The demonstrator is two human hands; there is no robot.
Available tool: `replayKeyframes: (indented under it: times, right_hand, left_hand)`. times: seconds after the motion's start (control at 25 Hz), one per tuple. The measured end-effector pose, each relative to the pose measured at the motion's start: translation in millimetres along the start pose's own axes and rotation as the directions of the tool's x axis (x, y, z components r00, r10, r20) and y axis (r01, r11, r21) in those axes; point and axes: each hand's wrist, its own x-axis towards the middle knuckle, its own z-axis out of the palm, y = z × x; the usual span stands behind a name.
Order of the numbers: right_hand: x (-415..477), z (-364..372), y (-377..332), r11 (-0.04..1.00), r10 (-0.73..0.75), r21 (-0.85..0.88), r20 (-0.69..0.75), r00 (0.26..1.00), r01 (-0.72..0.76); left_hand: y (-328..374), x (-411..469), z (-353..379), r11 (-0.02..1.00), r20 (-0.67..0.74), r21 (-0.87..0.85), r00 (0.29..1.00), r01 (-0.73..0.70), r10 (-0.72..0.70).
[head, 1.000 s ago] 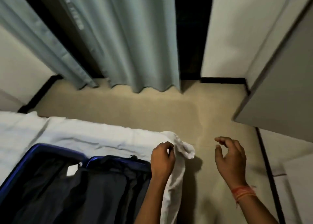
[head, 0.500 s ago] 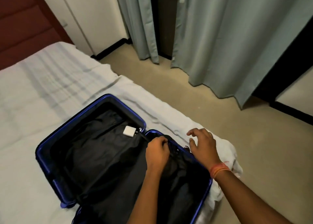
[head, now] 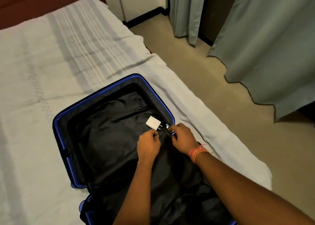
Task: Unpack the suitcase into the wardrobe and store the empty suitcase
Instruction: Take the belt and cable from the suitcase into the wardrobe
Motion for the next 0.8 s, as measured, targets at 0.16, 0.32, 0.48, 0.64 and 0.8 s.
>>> replayKeyframes:
  times: [0.16,0.32,0.48,0.64,0.8]
  right_hand:
    - [55.3,36.5,4.6,0.999,-0.031,-0.014,0.123,0.992,0.033]
    - [103.6,77.7,5.9,0.996,-0.065,-0.052,0.225,0.972,0.079]
    - [139.9,111.1,16.0,0.977,-0.027,-0.191,0.345,0.938,0.099]
    - [163.1,138.1,26.1,0.943,0.029,-0.314,0.395,0.918,0.105]
    - [161.0,128.1,16.1,0.97,0.01,-0.231,0.33,0.944,0.071]
  left_hand:
    - [-30.3,50.0,23.6,0.997,-0.016,0.061,0.999,0.051,-0.051]
    - [-81.0,60.0,67.9,0.979,0.042,0.189,0.995,0.078,-0.087]
    - [-93.1,64.0,82.8,0.962,0.043,0.248,0.991,0.113,-0.127]
    - [-91.4,64.1,86.1,0.96,0.001,0.246,0.991,0.131,-0.136]
    - [-91.7,66.1,83.4,0.973,0.034,0.193,0.99,0.124,-0.133]
